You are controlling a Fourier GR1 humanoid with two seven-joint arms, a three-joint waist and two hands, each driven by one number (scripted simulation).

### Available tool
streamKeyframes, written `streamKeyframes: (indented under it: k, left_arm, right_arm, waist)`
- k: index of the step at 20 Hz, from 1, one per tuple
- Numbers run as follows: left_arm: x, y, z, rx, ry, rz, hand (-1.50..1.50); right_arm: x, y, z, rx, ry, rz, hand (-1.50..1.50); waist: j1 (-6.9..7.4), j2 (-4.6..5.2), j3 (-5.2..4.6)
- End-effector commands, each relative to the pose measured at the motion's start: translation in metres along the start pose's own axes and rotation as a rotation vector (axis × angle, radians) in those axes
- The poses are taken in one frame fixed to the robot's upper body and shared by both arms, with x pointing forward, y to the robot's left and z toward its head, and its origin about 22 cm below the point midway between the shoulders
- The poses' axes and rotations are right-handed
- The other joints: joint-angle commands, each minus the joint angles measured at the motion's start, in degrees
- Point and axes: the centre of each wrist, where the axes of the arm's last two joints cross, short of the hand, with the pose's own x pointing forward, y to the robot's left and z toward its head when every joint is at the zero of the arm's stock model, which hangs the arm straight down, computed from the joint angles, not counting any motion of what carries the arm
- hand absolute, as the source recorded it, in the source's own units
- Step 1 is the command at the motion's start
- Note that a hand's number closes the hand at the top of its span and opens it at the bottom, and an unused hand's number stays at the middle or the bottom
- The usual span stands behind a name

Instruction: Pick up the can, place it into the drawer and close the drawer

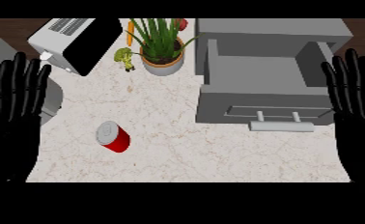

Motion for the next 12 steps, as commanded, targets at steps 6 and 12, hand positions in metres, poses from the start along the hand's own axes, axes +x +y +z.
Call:
streamKeyframes:
  k: [6,12]
  left_arm:
    - [0.019,-0.029,0.028,-0.277,-0.080,0.202,-1.50]
    - [0.017,-0.031,0.042,-0.184,0.373,0.037,-1.50]
  right_arm:
    - [-0.006,-0.002,-0.007,-0.046,-0.042,0.026,-1.50]
    - [-0.014,-0.020,0.025,-0.111,0.323,0.026,-1.50]
  waist:
    - [-0.13,3.25,1.48]
    - [-0.87,3.16,1.56]
